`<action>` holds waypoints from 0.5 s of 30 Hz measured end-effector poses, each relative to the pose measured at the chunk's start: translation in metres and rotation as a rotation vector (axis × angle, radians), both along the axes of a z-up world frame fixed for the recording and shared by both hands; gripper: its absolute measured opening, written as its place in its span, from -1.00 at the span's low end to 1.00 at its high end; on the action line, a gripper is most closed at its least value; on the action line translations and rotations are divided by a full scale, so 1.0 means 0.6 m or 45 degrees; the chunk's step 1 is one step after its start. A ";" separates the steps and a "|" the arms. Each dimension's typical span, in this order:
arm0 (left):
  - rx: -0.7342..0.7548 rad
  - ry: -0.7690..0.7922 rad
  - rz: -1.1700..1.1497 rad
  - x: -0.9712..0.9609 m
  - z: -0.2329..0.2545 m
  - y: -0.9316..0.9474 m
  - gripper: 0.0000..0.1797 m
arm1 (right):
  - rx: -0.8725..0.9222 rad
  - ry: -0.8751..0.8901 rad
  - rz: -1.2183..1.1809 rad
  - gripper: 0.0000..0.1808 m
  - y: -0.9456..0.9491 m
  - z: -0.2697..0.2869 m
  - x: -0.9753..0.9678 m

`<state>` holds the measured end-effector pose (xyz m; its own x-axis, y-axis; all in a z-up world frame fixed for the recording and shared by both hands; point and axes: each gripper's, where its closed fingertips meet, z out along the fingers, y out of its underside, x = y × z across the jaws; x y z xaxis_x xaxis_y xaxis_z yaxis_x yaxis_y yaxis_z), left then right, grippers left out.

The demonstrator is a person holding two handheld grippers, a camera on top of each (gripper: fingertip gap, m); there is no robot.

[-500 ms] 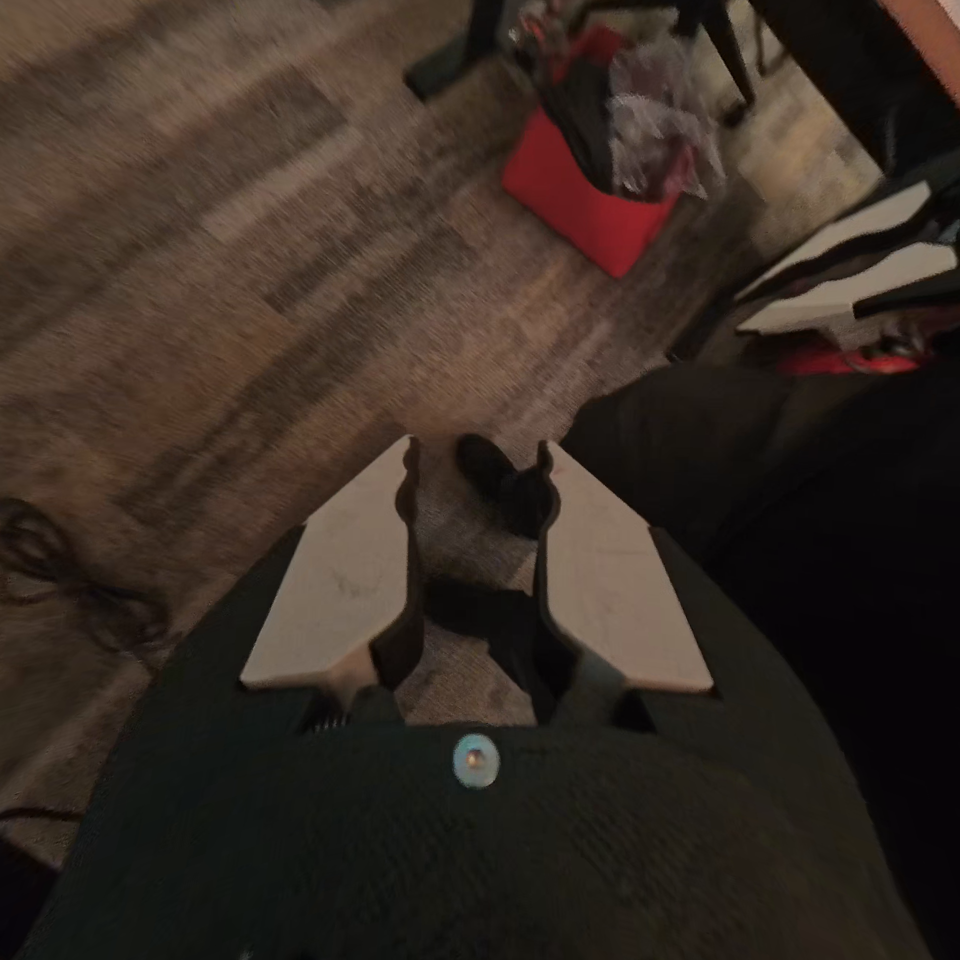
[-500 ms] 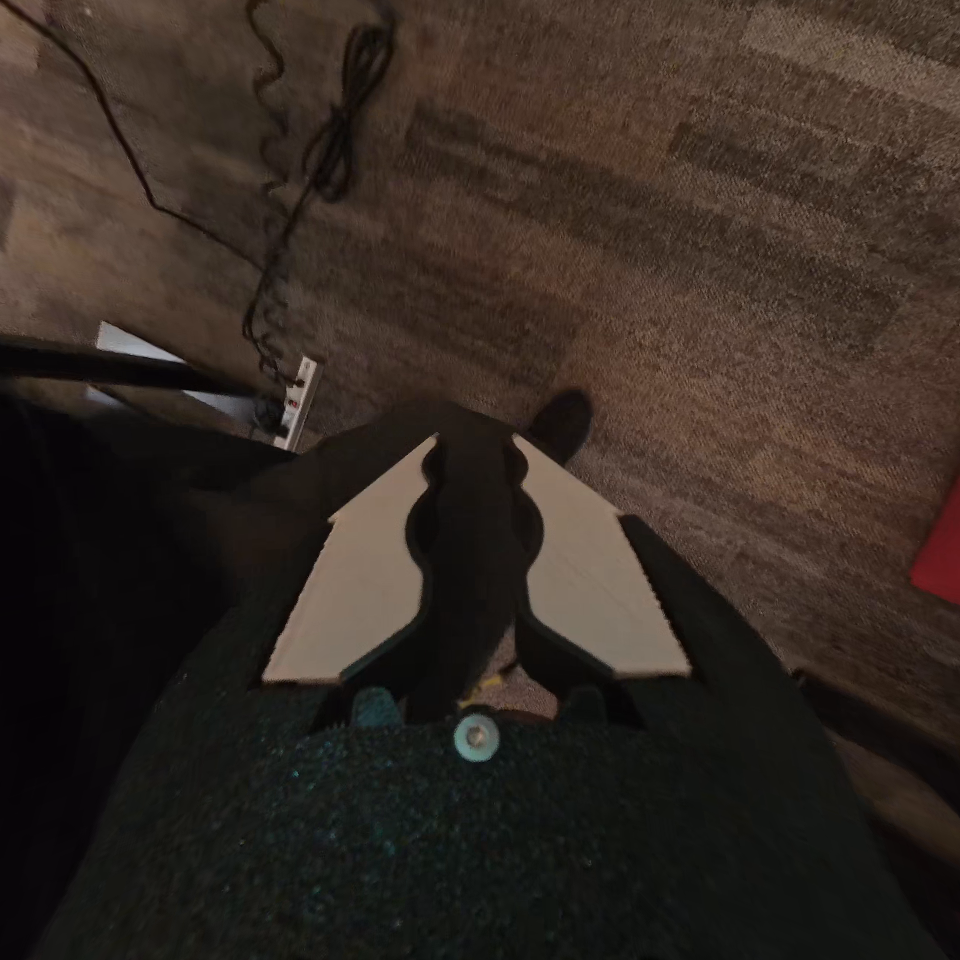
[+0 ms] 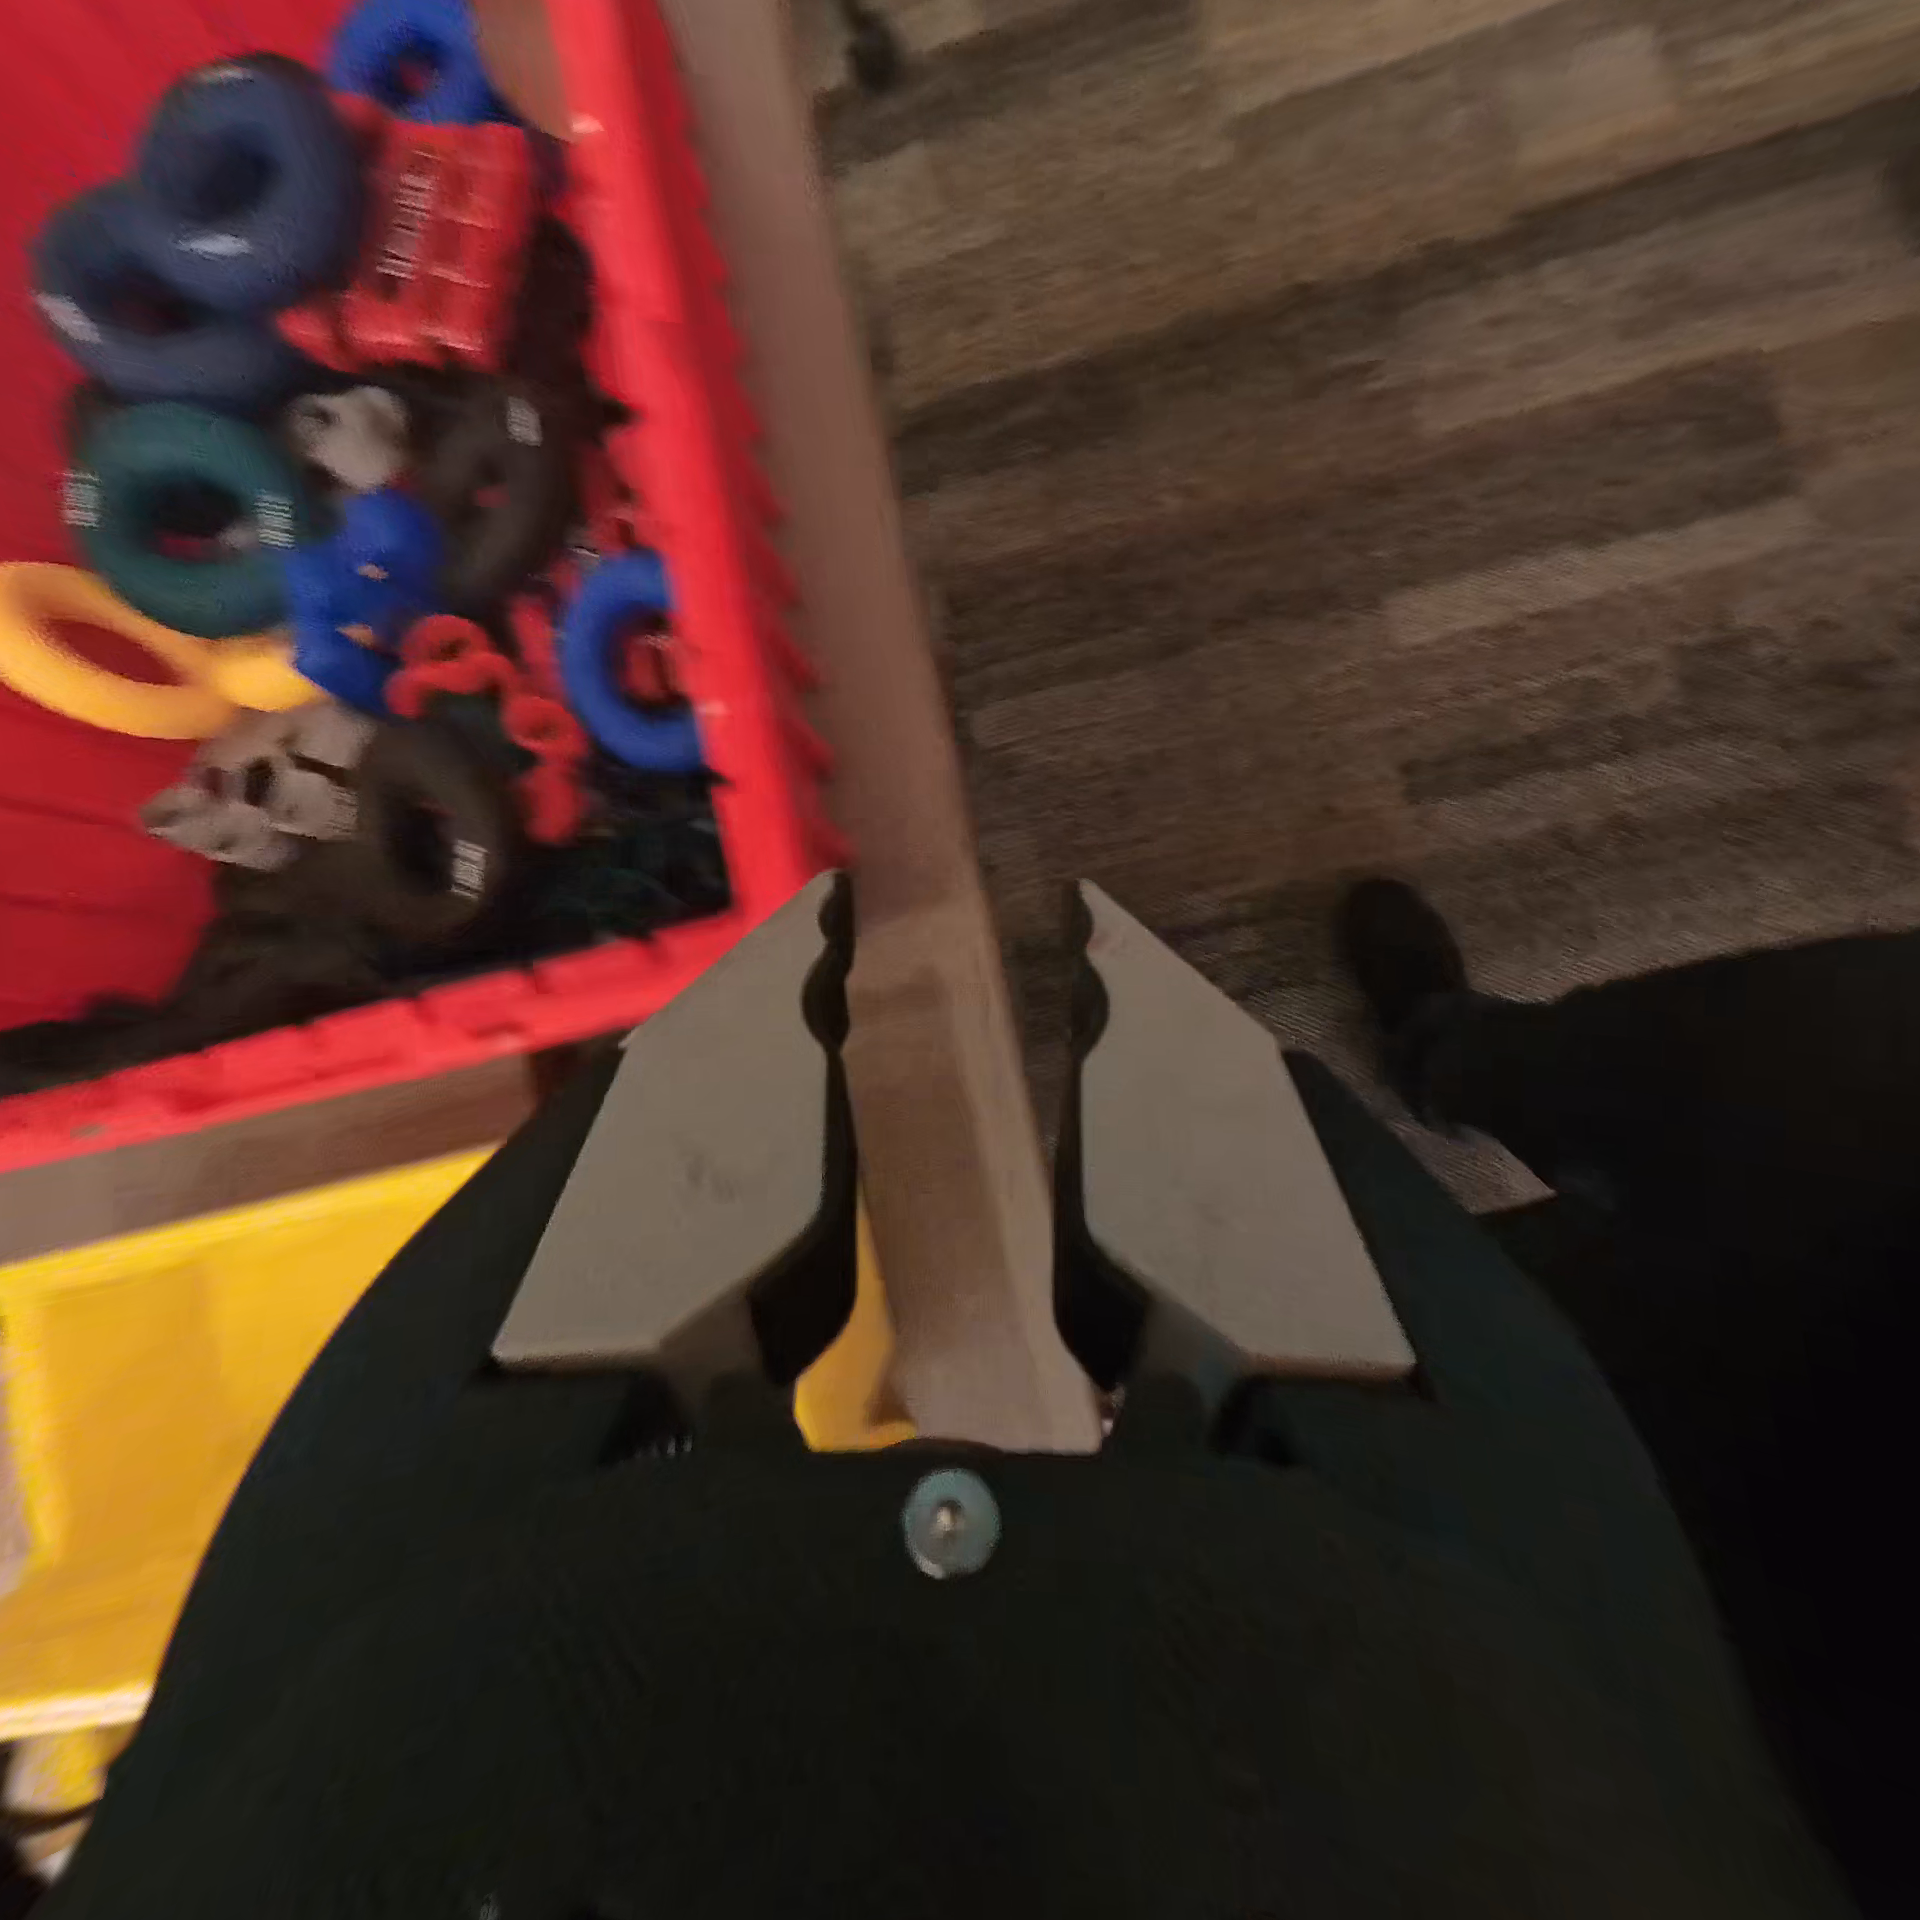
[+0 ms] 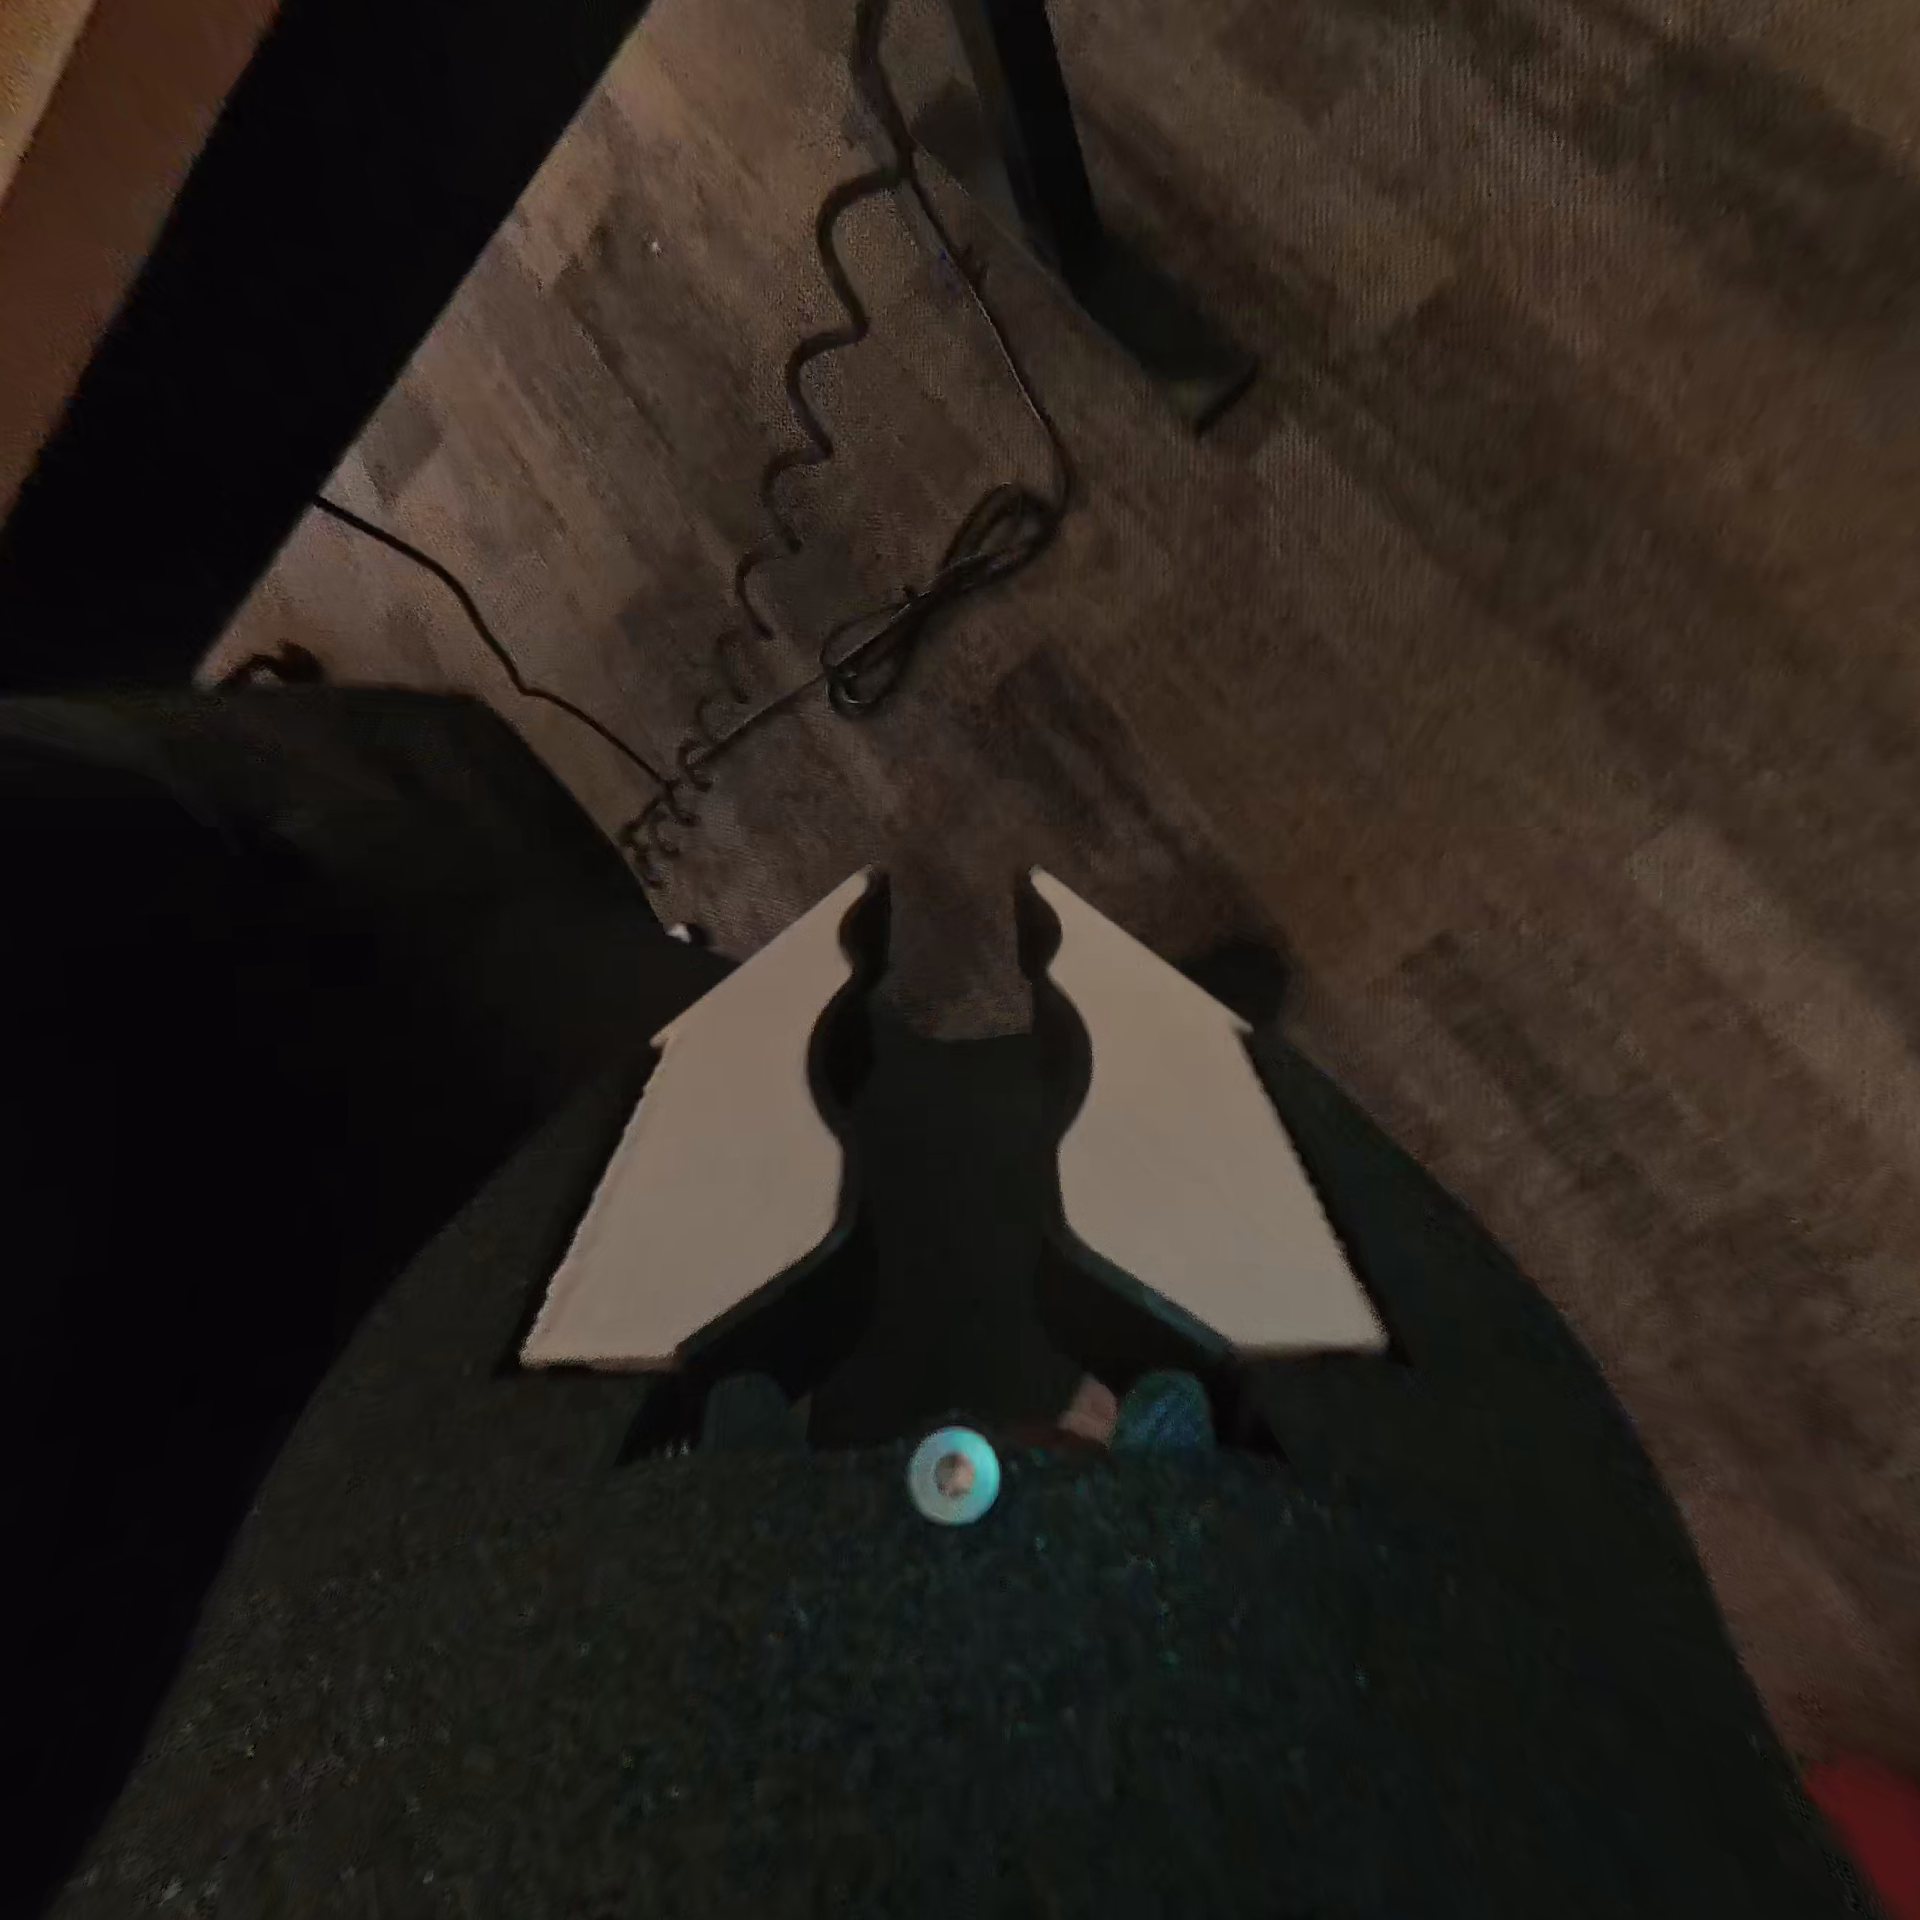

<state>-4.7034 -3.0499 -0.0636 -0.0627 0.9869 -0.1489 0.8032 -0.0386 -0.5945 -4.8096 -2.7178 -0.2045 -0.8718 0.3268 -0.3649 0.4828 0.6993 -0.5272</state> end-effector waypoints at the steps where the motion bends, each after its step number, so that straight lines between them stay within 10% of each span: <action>1: -0.006 -0.009 0.043 -0.020 0.009 -0.032 -0.59 | 0.018 0.034 0.063 -0.75 -0.016 0.004 -0.035; 8: -0.253 -0.383 0.042 -0.084 -0.007 -0.263 -0.56 | -0.001 0.055 0.153 -0.76 -0.113 0.044 -0.233; 12: -0.075 -0.576 0.036 -0.095 -0.075 -0.330 -0.37 | 0.053 0.045 0.182 -0.75 -0.167 0.043 -0.295; 15: 0.201 -0.743 -0.146 -0.092 -0.124 -0.312 -0.78 | 0.115 0.076 0.252 -0.75 -0.201 0.055 -0.321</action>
<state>-4.7586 -3.2372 -0.1380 0.0932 0.9954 0.0218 0.9938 -0.0917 -0.0635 -5.0024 -2.8385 -0.1717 -0.9413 0.1764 -0.2877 0.3015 0.8227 -0.4820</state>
